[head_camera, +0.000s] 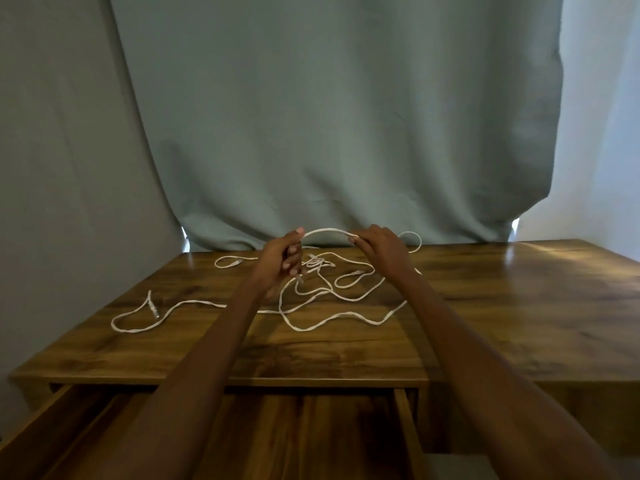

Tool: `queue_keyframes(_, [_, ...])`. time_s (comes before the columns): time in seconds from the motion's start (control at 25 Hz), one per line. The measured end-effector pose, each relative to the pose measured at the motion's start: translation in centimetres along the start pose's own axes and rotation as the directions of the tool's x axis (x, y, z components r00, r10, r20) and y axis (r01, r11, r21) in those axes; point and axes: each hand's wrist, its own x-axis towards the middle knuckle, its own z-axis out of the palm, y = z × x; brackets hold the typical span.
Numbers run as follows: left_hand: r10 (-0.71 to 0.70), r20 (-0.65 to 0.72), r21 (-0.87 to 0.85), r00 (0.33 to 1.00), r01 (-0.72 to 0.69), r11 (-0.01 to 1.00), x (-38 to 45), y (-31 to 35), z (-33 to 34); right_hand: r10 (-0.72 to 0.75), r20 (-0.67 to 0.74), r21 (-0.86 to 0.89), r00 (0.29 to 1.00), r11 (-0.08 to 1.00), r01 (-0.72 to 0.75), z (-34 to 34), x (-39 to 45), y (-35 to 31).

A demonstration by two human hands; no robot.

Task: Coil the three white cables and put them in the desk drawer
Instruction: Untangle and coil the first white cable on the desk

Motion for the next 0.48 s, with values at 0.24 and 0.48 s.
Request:
queue_keyframes(0.24, [0.097,0.209,-0.592,0.973,0.047,0.804,0.8,-0.7,4.9,-0.007,0.165,-0.174,0.986,0.984,0.036,-0.7,-0.5,1.3])
queue_keyframes(0.48, [0.069,-0.374,-0.766,0.925,-0.35,0.539,3.1,-0.6,5.4,-0.152,0.249,-0.048,0.956,0.984,0.169,1.8,-1.8,-2.5])
